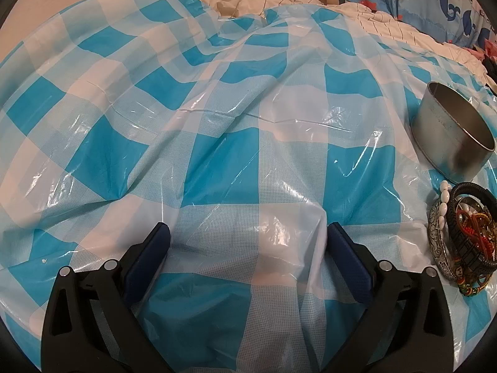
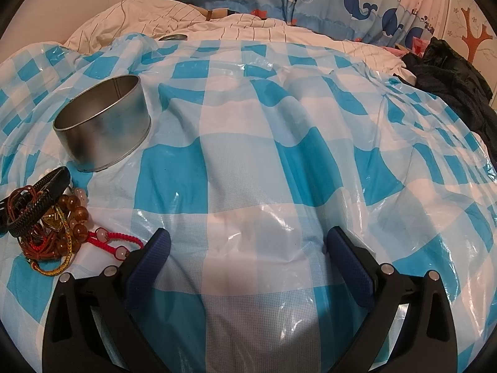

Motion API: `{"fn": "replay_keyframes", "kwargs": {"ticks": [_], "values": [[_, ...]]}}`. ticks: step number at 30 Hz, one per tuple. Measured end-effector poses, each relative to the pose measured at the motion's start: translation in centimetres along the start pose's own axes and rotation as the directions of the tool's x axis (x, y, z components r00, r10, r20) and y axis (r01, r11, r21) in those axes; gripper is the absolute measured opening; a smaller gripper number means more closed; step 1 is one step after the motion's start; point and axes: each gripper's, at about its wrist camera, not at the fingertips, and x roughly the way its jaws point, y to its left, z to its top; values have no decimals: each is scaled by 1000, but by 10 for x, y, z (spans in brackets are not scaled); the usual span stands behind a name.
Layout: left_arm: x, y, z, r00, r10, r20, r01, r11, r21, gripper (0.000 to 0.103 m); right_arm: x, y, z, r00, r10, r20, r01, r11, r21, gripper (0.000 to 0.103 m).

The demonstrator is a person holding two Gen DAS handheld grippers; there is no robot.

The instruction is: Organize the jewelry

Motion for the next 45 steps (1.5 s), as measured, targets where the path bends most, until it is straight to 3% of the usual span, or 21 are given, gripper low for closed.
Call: {"fn": "replay_keyframes", "kwargs": {"ticks": [20, 23, 26, 31, 35, 38, 43, 45], "values": [[1, -1, 7, 1000, 10, -29, -10, 1000, -7, 96, -3, 4, -2, 1000, -20, -2, 20, 1000, -10, 96], [-7, -6, 6, 999, 10, -33, -10, 1000, -14, 96, -5, 3, -2, 1000, -16, 2, 16, 1000, -10, 96], [-32, -14, -4, 1000, -16, 14, 16, 1000, 4, 95, -14, 3, -4, 1000, 2, 22, -2, 1000, -4, 96], [-81, -32, -28, 991, -114, 72, 110, 992, 63, 96, -56, 9, -18, 989, 102, 108, -100, 995, -20, 96], [-98, -51, -40, 984, -161, 77, 150, 981, 126, 96, -89, 16, -27, 972, 168, 166, -158, 985, -72, 96], [-100, -56, -42, 982, -177, 61, 167, 977, 135, 96, -99, 22, -24, 962, 218, 165, -203, 974, -103, 96], [-95, -43, -40, 982, -187, 31, 184, 979, 82, 96, -101, 43, 5, 913, 389, 124, -370, 917, -153, 96], [-89, -39, -38, 980, -200, 4, 199, 978, 63, 96, -100, 56, 14, 902, 417, 115, -389, 898, -205, 96]]}}
